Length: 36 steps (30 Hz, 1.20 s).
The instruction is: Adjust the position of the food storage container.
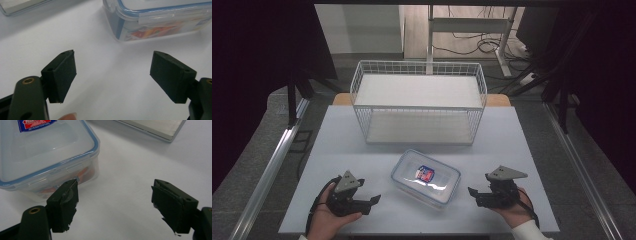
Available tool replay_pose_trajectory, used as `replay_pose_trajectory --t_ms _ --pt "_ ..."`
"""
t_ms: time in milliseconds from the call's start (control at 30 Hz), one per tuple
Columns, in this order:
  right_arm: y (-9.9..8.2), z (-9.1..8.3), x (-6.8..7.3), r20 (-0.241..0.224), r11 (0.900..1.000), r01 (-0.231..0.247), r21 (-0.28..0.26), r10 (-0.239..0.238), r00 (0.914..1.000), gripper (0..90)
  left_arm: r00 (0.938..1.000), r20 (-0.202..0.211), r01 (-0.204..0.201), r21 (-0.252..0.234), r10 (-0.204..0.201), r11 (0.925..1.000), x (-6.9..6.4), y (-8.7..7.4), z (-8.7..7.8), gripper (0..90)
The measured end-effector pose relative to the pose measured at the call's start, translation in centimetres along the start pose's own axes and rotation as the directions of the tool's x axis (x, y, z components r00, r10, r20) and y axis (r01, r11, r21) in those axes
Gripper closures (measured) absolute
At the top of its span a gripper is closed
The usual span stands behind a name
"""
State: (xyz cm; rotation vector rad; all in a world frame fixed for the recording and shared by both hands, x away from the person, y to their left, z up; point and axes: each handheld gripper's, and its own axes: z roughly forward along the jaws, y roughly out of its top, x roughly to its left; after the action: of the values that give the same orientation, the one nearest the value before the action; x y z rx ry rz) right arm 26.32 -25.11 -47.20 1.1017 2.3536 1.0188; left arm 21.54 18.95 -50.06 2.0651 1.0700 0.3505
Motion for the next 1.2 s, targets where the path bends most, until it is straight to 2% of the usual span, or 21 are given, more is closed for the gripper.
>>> replay_pose_trajectory --t_ms 267,333,400,433,500,533,567,667,700,733,767,800,833,933,967,1000,1067,1100,1133,1167,1200 --pt "0.9 -0.6 0.6 -0.028 0.9997 0.006 -0.025 -0.006 0.9996 30.1 1.0 -0.001 0.003 0.001 -0.003 1.0 0.1 0.0 0.1 20.7" --pt "1.6 -1.1 1.2 -0.059 0.9995 0.019 -0.027 -0.02 0.9981 36.8 1.0 -0.001 0.004 0.002 -0.004 1.0 0.1 0.0 0.1 20.7" --pt "1.8 -1.2 1.4 -0.065 0.9992 0.024 -0.031 -0.026 0.9976 38.9 1.0 -0.001 0.005 0.002 -0.005 1.0 0.1 0.0 0.1 20.7" --pt "2.4 -1.6 2.1 -0.095 0.9978 0.044 -0.048 -0.049 0.9943 45.4 1.0 -0.001 0.003 0.003 -0.003 1.0 0.1 0.0 0.1 20.7" --pt "2.6 -1.6 2.4 -0.106 0.9974 0.052 -0.049 -0.057 0.9927 47.7 1.0 -0.001 0.002 0.004 -0.002 1.0 0.1 0.0 0.1 20.7" --pt "3.2 -1.8 3.4 -0.14 0.9959 0.075 -0.051 -0.081 0.9868 54.9 1.0 -0.001 0.002 0.004 -0.002 1.0 0.1 0.0 0.1 20.7" --pt "3.2 -1.8 3.4 -0.14 0.9959 0.075 -0.051 -0.081 0.9868 54.9 1.0 -0.001 0.002 0.004 -0.002 1.0 0.1 0.0 0.1 20.7" --pt "3.9 -1.7 5.1 -0.198 0.9919 0.114 -0.056 -0.123 0.9725 67.6 1.0 -0.001 0.003 0.007 -0.003 1.0 0.2 0.0 0.1 20.7" --pt "4.1 -1.6 5.7 -0.221 0.9904 0.125 -0.059 -0.135 0.9659 71.4 1.0 0.0 0.003 0.007 -0.003 1.0 0.2 0.0 0.1 20.7" --pt "4.5 -1.4 6.4 -0.257 0.9887 0.139 -0.056 -0.149 0.9548 77.5 1.0 -0.001 0.004 0.007 -0.004 1.0 0.2 0.0 0.1 20.7" --pt "4.5 -1.4 6.4 -0.257 0.9887 0.139 -0.056 -0.149 0.9548 77.5 1.0 -0.001 0.004 0.007 -0.004 1.0 0.2 0.0 0.1 20.7" --pt "4.6 -1.2 7.0 -0.274 0.9867 0.153 -0.054 -0.162 0.9481 80.1 1.0 -0.001 0.004 0.007 -0.004 1.0 0.2 0.0 0.1 20.7" --pt "4.9 -0.7 8.0 -0.303 0.981 0.189 -0.043 -0.193 0.9331 85.1 1.0 -0.001 0.004 0.006 -0.004 1.0 0.2 0.0 0.1 20.7" --pt "5.2 0.3 9.5 -0.349 0.9736 0.227 -0.019 -0.22 0.9111 88.9 1.0 0.001 0.003 0.008 -0.003 1.0 0.2 0.0 0.2 20.8" --pt "5.2 0.3 9.5 -0.349 0.9736 0.227 -0.019 -0.22 0.9111 88.9 1.0 0.001 0.003 0.008 -0.003 1.0 0.2 0.0 0.2 20.7" --pt "5.2 0.7 9.9 -0.358 0.971 0.239 -0.011 -0.227 0.9056 89.0 1.0 0.002 0.004 0.009 -0.004 0.9999 0.3 0.0 0.2 20.7" --pt "4.9 2.2 11.5 -0.386 0.9554 0.293 0.033 -0.259 0.8854 89.1 1.0 0.002 0.004 0.011 -0.004 0.9999 0.3 -0.1 0.3 20.8" --pt "4.9 2.2 11.5 -0.386 0.9554 0.293 0.033 -0.259 0.8854 89.1 1.0 0.002 0.004 0.011 -0.004 0.9999 0.3 -0.1 0.3 20.8" --pt "4.5 3.1 12.4 -0.392 0.9422 0.329 0.064 -0.279 0.8765 89.2 1.0 0.002 0.002 0.01 -0.002 0.9999 0.3 -0.1 0.2 20.8" --pt "4.5 3.1 12.4 -0.392 0.9422 0.329 0.064 -0.279 0.8765 89.2 1.0 0.002 0.002 0.01 -0.002 0.9999 0.3 -0.1 0.2 20.8" --pt "4.2 3.5 12.7 -0.39 0.9359 0.342 0.083 -0.286 0.8754 89.2 1.0 0.003 0.001 0.01 -0.001 1.0 0.3 -0.1 0.2 20.8"
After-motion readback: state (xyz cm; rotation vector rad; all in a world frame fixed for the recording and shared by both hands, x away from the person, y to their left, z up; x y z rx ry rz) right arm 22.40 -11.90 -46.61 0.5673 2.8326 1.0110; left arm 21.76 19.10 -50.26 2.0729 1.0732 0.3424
